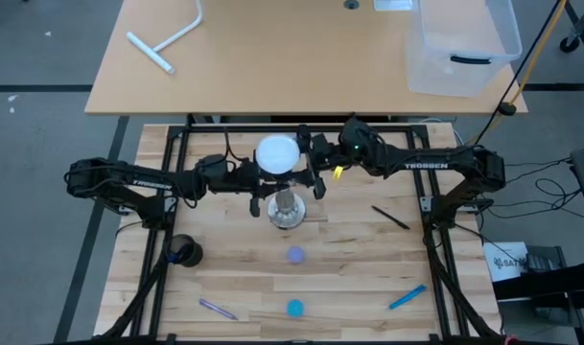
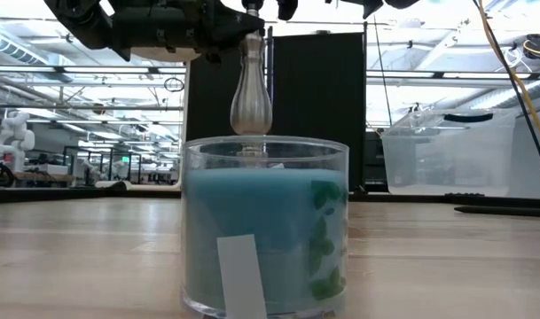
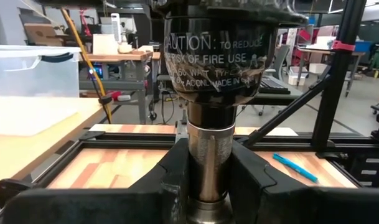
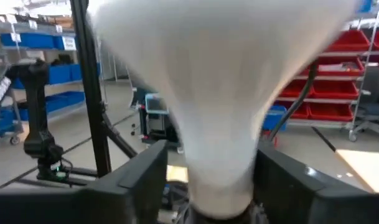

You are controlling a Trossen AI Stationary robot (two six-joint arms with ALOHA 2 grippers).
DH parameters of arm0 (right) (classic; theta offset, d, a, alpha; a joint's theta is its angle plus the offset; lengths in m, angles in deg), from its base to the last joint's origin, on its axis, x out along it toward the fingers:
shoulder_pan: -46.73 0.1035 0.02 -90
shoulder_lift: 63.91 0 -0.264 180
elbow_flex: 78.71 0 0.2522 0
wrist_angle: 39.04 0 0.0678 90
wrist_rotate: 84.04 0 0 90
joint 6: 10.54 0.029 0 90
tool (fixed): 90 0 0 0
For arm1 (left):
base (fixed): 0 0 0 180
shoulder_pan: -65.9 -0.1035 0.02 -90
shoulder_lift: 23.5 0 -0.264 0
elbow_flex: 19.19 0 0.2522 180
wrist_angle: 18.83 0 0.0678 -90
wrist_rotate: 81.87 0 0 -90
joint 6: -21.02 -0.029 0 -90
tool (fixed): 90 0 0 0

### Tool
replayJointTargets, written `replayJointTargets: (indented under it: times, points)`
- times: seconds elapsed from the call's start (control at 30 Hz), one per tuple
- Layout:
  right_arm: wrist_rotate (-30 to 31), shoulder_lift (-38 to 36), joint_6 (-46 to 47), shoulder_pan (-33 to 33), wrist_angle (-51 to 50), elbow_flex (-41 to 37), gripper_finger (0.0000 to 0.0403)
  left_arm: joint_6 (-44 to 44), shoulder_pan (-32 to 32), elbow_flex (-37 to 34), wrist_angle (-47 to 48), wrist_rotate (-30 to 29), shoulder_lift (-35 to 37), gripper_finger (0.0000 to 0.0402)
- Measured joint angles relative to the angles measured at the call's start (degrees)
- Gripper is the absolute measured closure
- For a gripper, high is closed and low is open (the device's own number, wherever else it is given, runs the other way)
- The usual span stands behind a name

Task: Screw lightbulb
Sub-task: Remove the lightbulb from the silver lamp socket

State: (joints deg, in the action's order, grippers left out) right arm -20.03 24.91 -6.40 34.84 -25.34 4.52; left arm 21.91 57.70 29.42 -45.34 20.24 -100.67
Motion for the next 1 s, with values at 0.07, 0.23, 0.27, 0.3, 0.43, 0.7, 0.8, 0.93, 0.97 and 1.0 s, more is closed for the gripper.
replayJointTargets:
  times: [0.07,0.23,0.27,0.3,0.43,0.7,0.8,0.93,0.97,1.0]
  points:
    - [0.06,-0.13,-1.40,0.08,-0.95,-0.02,0.0163,0.11,-0.01,0.02,-0.03,-0.11,0.00,0.0326]
    - [0.49,-3.05,-6.81,0.34,-7.47,0.00,0.0111,0.13,-0.01,0.02,0.06,-0.41,0.00,0.0326]
    - [0.55,-3.79,-8.14,0.34,-8.86,0.00,0.0104,0.13,-0.01,0.02,0.11,-0.46,0.00,0.0326]
    - [0.66,-4.94,-9.30,0.30,-11.02,0.00,0.0100,0.18,-0.01,0.04,0.07,-0.55,0.00,0.0326]
    - [7.90,-10.60,-13.83,0.17,-22.20,0.03,0.0095,0.22,-0.01,0.04,0.05,-0.78,-0.02,0.0326]
    - [28.47,-14.27,-14.01,6.78,-22.21,-4.97,0.0106,0.31,0.05,0.04,0.13,-3.93,-0.02,0.0326]
    - [36.35,-14.21,-13.79,10.11,-12.65,-10.03,0.0106,0.41,0.05,0.04,0.14,-5.78,-0.02,0.0326]
    - [41.97,-12.93,-14.04,14.03,9.22,-17.65,0.0106,0.72,0.07,0.09,0.62,-8.06,0.00,0.0326]
    - [44.44,-12.06,-15.25,14.73,14.47,-18.80,0.0106,0.77,0.07,0.09,0.62,-8.72,0.00,0.0326]
    - [46.86,-11.20,-16.76,15.30,18.02,-19.55,0.0106,0.77,0.07,0.09,0.62,-9.30,0.00,0.0326]
